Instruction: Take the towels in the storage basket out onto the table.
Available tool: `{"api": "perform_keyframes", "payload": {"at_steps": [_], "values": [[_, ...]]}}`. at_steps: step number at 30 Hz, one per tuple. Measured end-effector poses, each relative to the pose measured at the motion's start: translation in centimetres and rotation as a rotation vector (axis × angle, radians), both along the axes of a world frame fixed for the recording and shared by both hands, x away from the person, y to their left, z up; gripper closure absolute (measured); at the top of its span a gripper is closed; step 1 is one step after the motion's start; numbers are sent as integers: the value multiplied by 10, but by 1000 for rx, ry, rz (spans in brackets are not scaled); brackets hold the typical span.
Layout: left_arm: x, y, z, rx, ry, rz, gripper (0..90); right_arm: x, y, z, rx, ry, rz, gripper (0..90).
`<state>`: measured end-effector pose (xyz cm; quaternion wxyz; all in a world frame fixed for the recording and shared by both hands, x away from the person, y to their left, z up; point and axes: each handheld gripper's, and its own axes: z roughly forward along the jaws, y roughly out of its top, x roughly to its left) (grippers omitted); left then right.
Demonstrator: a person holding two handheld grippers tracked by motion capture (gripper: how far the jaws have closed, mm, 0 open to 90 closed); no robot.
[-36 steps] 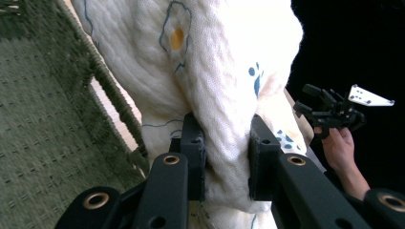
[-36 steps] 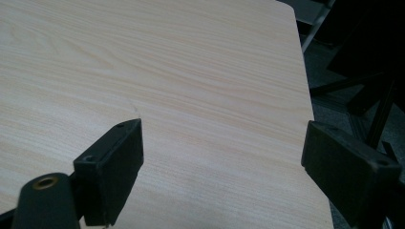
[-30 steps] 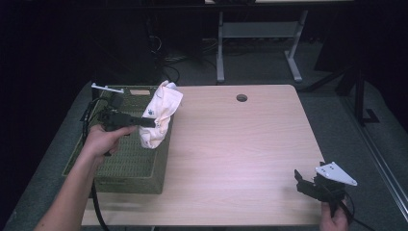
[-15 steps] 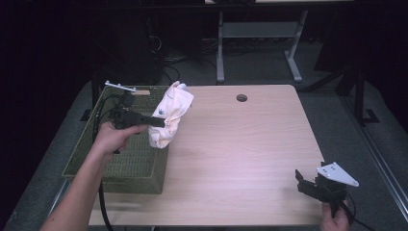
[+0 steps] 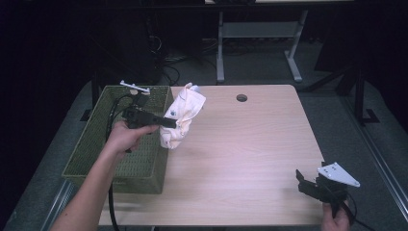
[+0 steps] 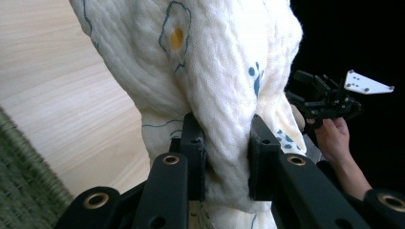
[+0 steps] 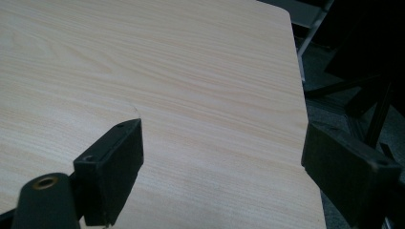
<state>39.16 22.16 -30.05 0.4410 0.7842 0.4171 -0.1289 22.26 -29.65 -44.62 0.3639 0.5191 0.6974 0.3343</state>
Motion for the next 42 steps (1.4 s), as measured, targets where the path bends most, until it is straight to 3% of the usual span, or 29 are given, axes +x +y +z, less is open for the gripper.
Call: {"api": "perform_keyframes", "payload": {"at_steps": [29,42], "values": [[7,-54,-12,-14,24,-82,729,-1,-1,0,2,1,0,139],[12,-89,-28,4,47,-136,730,-1,-2,1,8,-3,2,139]]}}
